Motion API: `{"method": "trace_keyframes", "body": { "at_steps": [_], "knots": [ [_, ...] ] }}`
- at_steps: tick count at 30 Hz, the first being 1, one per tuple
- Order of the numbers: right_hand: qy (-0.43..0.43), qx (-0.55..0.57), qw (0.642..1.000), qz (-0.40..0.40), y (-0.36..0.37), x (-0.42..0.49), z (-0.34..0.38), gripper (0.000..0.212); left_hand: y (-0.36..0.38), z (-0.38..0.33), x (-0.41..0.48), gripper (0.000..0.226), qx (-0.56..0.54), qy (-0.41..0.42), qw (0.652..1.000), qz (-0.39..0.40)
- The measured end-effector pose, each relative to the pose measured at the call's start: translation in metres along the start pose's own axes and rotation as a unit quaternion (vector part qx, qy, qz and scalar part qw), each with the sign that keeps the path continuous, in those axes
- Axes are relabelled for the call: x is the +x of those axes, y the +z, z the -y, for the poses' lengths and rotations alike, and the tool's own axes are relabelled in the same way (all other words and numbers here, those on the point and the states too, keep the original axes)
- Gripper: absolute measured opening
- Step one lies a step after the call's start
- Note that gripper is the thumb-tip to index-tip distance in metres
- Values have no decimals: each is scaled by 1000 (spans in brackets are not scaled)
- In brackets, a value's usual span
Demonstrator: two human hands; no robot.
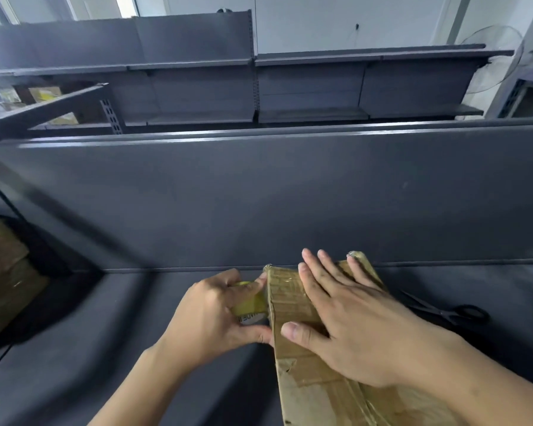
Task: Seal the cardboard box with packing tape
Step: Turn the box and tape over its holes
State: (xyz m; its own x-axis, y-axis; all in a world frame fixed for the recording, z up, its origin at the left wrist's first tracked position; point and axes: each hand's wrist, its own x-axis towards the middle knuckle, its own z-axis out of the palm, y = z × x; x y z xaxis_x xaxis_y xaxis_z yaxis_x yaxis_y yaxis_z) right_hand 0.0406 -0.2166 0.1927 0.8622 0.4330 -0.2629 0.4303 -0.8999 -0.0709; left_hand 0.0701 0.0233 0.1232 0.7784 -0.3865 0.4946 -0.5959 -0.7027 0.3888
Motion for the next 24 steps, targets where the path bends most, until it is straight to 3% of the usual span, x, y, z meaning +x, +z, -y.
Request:
{"method": "trace_keyframes", "body": {
  "at_steps": [4,8,10,15,20,24],
  "knots": [
    [-34,55,998,-26,-3,6,31,95,1,-3,1,38,-11,-6,1000,3],
    [-58,52,996,-54,5,12,37,90,3,-2,-4,58,-60,-47,997,32],
    [-58,69,994,-61,7,12,35,89,10,-3,-12,53,-119,-70,990,37],
    [-77,99,989,-74,6,8,33,89,18,4,-27,76,-220,-164,962,-14],
    [-158,75,984,-47,-3,10,11,87,23,-11,-34,58,-222,-139,965,-16],
    [-148,81,986,-4,-19,12,0,92,28,-31,-44,41,-252,-212,944,-32]
  ]
}}
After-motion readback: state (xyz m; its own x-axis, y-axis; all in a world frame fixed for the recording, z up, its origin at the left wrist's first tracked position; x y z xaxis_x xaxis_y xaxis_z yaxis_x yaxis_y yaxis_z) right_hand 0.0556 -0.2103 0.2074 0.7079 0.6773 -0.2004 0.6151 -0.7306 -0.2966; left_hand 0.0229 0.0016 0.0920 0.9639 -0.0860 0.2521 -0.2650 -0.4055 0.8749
